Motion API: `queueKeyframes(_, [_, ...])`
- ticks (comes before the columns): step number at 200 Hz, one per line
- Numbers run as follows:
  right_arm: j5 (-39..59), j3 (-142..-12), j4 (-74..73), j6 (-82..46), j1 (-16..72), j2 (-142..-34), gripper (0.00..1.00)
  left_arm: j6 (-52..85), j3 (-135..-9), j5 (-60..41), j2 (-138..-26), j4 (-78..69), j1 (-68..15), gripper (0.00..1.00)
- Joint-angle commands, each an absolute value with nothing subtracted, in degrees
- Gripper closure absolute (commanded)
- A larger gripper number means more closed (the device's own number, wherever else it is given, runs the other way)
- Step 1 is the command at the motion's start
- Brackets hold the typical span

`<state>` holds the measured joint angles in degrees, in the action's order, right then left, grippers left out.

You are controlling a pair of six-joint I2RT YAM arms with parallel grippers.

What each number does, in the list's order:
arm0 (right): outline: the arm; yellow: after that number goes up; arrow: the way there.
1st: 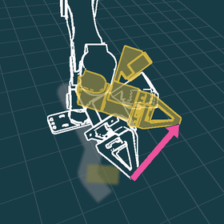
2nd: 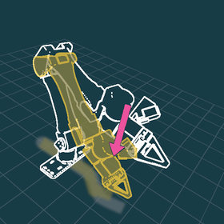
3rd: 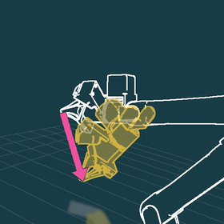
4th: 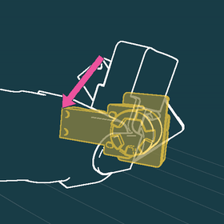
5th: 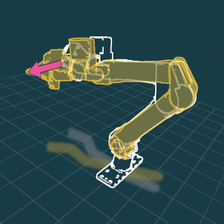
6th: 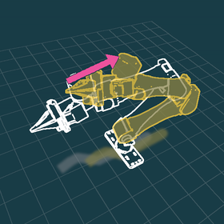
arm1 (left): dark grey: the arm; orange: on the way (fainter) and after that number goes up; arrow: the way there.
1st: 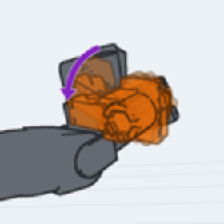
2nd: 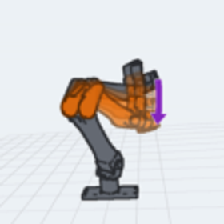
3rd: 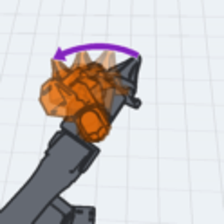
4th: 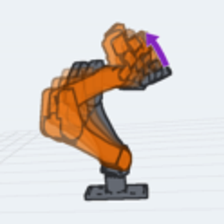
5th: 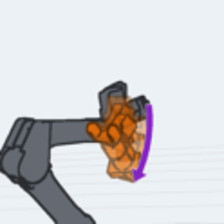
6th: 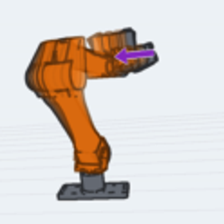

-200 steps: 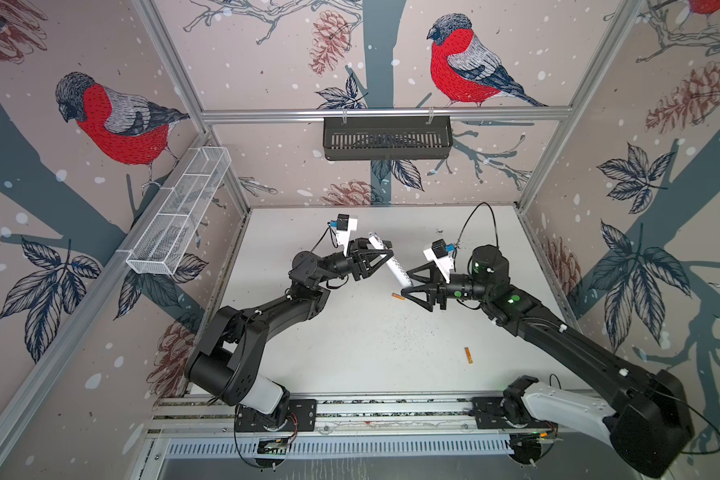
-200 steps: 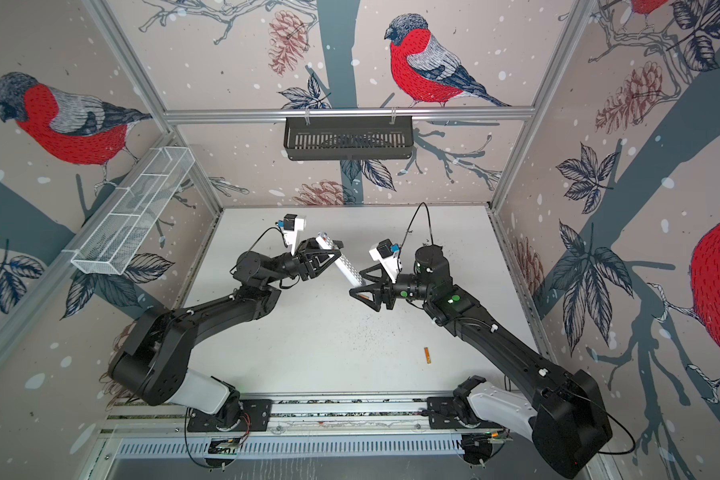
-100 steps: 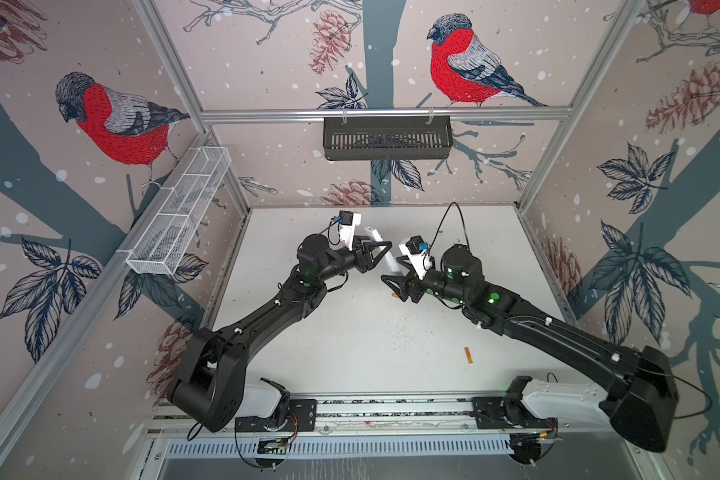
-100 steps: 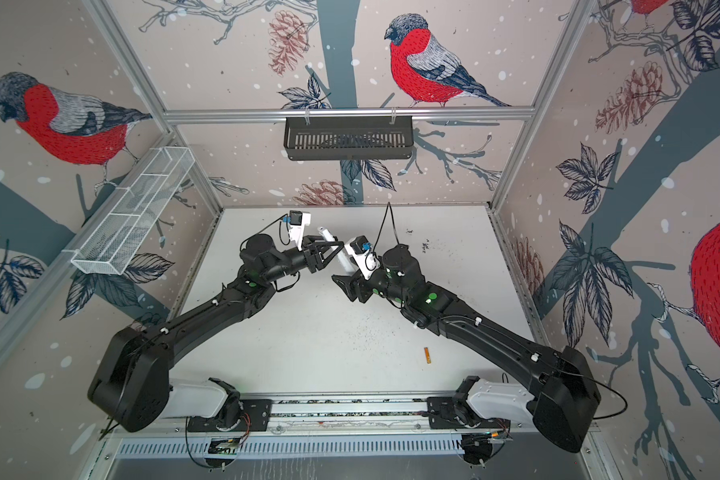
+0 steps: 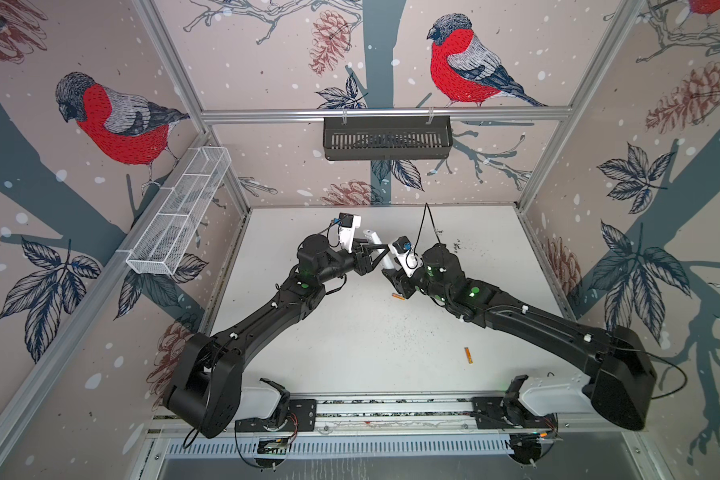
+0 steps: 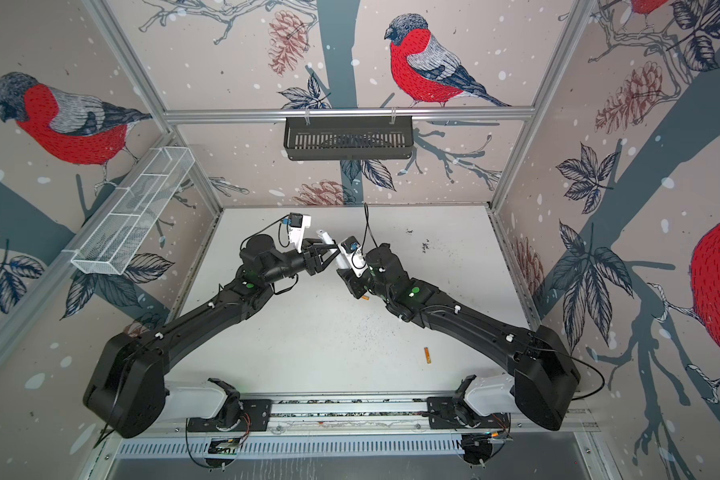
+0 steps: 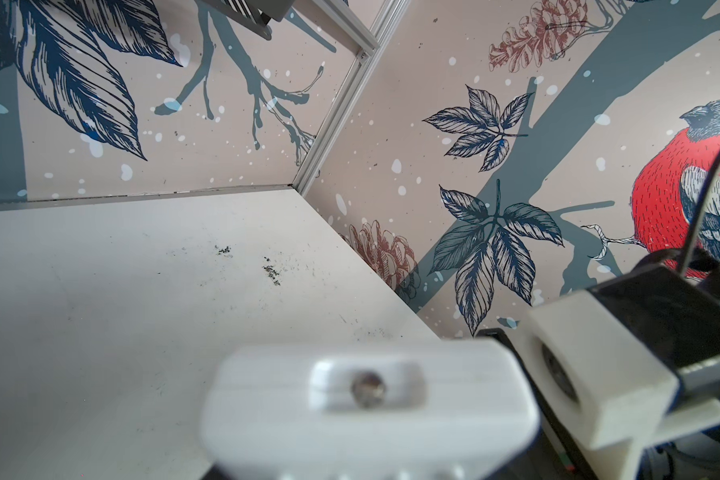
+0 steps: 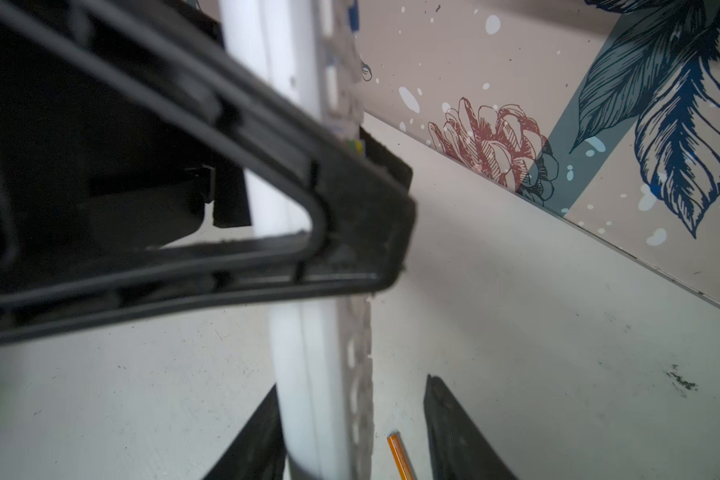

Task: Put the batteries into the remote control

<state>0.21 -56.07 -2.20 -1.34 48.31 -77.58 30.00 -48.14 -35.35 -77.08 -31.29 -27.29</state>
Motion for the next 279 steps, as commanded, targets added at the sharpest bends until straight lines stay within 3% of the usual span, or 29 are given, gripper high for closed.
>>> queueKeyframes(1, [0.7, -57.3, -1.9, -1.0, 48.3, -78.3, 0.57, 29.7, -48.6, -36.2, -76.8, -32.5, -27.5, 0.81])
queueKeyframes(33, [6.1, -57.0, -2.0, -2.0, 46.5, -77.7, 0.66, 30.4, -48.5, -37.6, -77.2, -33.7, -27.4, 0.79])
queueKeyframes(55, [13.3, -56.0, -2.2, -2.4, 43.7, -75.6, 0.68, 30.4, -48.5, -39.9, -77.5, -34.3, -27.5, 0.67])
queueKeyframes(63, [16.3, -55.3, -2.7, -2.7, 42.4, -74.5, 0.68, 30.3, -48.4, -40.4, -77.4, -34.5, -27.5, 0.57])
queueKeyframes(78, [22.4, -54.1, -3.1, -2.8, 39.7, -72.2, 0.68, 30.5, -47.9, -41.8, -77.3, -36.1, -27.4, 0.23])
queueKeyframes(90, [27.2, -53.0, -3.1, -2.2, 37.5, -69.8, 0.69, 31.3, -47.5, -42.9, -77.3, -37.8, -27.4, 0.02])
queueKeyframes(144, [41.1, -48.6, -3.8, -4.7, 30.9, -62.9, 0.69, 35.3, -47.6, -47.9, -79.6, -45.3, -27.5, 0.01])
queueKeyframes(178, [33.9, -44.1, -4.1, -8.2, 30.8, -60.2, 0.68, 37.2, -46.6, -46.4, -81.7, -46.1, -27.1, 0.01])
queueKeyframes(233, [17.2, -35.3, -2.8, -8.7, 36.5, -58.5, 0.47, 37.1, -43.7, -40.7, -78.8, -40.5, -25.2, 0.01])
queueKeyframes(279, [14.0, -35.1, -2.2, -12.6, 39.6, -63.7, 0.37, 36.4, -39.9, -34.4, -76.0, -31.2, -22.9, 0.01])
